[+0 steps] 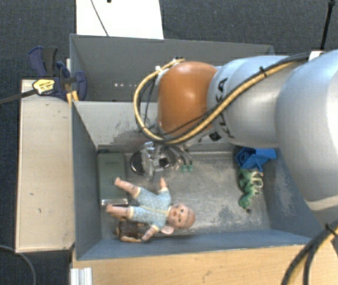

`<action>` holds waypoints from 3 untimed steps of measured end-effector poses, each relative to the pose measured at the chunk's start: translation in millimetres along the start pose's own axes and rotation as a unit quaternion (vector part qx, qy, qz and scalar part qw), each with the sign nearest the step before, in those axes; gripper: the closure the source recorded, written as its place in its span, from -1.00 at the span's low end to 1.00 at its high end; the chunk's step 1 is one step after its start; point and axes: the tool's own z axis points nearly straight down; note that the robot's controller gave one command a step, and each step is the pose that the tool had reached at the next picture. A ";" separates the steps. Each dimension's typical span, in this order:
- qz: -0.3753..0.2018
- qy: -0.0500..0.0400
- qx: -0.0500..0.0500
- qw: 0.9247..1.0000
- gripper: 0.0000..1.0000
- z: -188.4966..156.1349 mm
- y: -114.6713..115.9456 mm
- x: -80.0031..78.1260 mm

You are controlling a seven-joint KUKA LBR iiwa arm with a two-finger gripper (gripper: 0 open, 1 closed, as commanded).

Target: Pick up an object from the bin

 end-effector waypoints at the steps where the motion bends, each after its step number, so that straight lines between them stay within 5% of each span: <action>1: 0.001 0.000 0.000 1.000 1.00 0.0 -0.1 0.0; 2: 0.007 0.002 0.001 1.000 1.00 -10.6 20.2 25.7; 3: 0.011 0.000 0.000 1.000 -1.00 -17.8 33.2 39.1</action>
Offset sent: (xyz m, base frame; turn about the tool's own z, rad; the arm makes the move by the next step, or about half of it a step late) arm -0.0563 0.0305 0.0214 0.0270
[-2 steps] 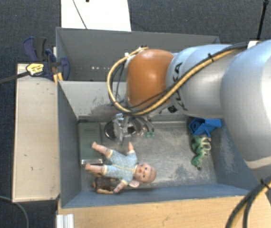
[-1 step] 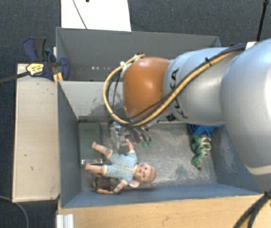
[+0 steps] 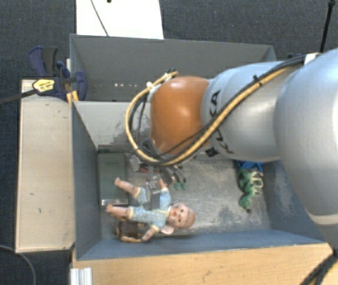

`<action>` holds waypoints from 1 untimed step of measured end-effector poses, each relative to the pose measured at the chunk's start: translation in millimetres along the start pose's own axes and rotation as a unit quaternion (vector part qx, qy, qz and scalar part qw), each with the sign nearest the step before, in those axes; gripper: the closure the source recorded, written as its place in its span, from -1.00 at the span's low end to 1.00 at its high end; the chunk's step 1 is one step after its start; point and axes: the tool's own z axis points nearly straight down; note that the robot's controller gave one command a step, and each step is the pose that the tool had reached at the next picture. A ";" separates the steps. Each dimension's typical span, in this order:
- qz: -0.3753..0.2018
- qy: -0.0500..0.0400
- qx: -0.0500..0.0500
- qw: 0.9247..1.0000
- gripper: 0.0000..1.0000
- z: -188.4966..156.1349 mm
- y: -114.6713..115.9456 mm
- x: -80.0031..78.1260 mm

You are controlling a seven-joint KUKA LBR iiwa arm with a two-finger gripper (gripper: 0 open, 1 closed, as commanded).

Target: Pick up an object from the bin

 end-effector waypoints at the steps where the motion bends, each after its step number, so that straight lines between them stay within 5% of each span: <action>1: 0.002 0.000 0.000 1.000 -1.00 -1.2 -1.7 -8.1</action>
Offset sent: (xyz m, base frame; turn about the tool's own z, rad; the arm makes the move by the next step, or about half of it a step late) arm -0.0096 0.0077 -0.0514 -0.2537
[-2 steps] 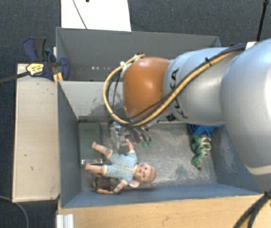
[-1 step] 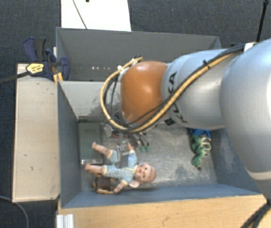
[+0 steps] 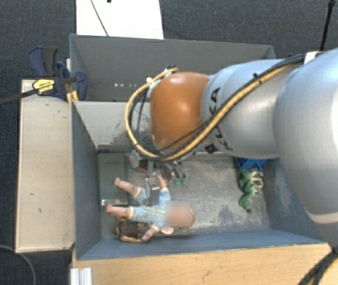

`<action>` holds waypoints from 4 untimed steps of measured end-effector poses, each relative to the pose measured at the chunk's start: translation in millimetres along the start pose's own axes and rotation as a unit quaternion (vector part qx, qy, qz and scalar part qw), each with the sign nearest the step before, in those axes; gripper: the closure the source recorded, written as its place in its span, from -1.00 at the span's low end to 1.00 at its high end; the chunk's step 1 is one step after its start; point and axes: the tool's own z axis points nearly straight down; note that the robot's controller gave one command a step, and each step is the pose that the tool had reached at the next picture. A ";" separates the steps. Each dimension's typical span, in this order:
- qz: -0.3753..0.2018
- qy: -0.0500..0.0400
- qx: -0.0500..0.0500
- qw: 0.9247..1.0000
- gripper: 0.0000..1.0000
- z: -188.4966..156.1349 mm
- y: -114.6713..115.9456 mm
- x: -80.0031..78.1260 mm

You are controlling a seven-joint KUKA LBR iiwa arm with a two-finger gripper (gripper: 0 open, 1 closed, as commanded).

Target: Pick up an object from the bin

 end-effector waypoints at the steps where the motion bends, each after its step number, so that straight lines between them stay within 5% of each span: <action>1: -0.102 0.000 0.000 0.995 -1.00 34.4 7.6 9.5; 2: -0.219 -0.002 0.001 0.976 1.00 44.7 -30.6 62.6; 3: -0.218 -0.002 0.001 0.976 1.00 44.8 -30.6 62.6; 4: -0.217 0.004 -0.001 0.976 1.00 2.0 -43.3 59.3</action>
Offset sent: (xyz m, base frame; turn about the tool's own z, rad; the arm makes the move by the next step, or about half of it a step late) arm -0.0583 -0.0420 -0.0481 -0.4469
